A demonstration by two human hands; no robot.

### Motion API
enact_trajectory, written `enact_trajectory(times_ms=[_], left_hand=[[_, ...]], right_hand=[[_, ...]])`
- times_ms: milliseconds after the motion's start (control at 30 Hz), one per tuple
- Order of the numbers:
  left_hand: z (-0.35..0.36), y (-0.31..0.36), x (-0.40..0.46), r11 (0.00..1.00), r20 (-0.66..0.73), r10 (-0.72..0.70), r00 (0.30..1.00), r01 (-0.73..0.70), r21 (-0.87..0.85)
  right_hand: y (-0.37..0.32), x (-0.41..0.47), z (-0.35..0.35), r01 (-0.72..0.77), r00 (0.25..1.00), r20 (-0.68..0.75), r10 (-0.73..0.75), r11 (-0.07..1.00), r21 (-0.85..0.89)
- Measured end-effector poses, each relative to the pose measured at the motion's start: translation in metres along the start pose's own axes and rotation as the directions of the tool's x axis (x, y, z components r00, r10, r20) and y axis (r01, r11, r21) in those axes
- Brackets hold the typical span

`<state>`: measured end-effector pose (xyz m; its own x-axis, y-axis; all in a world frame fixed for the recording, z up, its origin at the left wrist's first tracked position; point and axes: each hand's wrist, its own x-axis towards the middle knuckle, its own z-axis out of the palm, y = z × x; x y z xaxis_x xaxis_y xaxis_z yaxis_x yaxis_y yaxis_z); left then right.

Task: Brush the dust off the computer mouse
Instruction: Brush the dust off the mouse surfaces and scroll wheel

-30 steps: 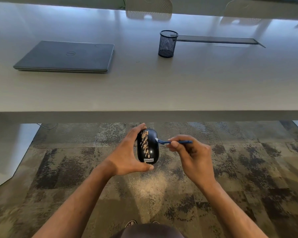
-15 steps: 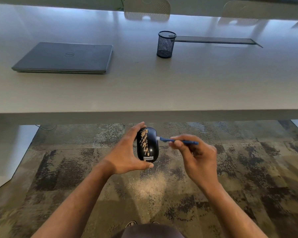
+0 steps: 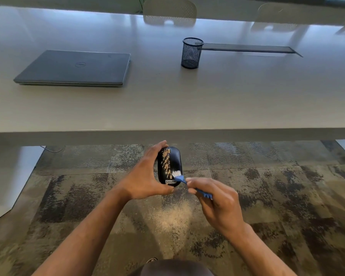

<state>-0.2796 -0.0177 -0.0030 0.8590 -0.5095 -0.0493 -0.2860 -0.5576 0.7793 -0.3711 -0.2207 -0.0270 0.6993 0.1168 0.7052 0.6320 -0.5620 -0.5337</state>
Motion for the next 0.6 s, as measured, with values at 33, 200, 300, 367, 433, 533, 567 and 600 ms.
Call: enact_trajectory(times_ms=[33,200,300,367,433,533,567,600], left_hand=[[0.000,0.001,0.001,1.000,0.002,0.001,1.000,-0.001,0.001],[0.000,0.004,0.005,1.000,0.014,0.001,1.000,-0.001,-0.006],[0.000,0.005,0.005,1.000,0.017,0.007,1.000,-0.007,-0.003],[0.001,0.005,0.006,1.000,0.014,0.010,1.000,-0.010,-0.003],[0.002,0.005,0.006,1.000,0.016,0.014,1.000,-0.014,0.000],[0.001,0.006,0.006,1.000,0.014,0.016,1.000,-0.016,-0.011],[0.001,0.006,0.006,1.000,0.014,0.014,1.000,-0.014,-0.017],[0.000,0.006,0.006,1.000,0.012,0.012,1.000,-0.012,-0.021]], right_hand=[[-0.001,-0.005,0.000,0.000,1.000,-0.004,0.000,1.000,0.011],[-0.004,-0.014,-0.007,-0.029,1.000,0.000,0.029,0.998,0.047],[-0.004,-0.001,-0.015,-0.061,0.996,-0.057,0.063,0.997,0.036],[-0.002,0.009,-0.017,-0.075,0.992,-0.104,0.078,0.997,0.033],[-0.002,0.016,-0.013,-0.077,0.990,-0.113,0.079,0.997,0.022],[-0.002,0.013,-0.005,-0.069,0.994,-0.081,0.071,0.997,0.027],[-0.002,0.009,-0.003,-0.071,0.995,-0.069,0.074,0.997,0.040],[-0.002,0.005,-0.002,-0.081,0.995,-0.059,0.084,0.995,0.054]])
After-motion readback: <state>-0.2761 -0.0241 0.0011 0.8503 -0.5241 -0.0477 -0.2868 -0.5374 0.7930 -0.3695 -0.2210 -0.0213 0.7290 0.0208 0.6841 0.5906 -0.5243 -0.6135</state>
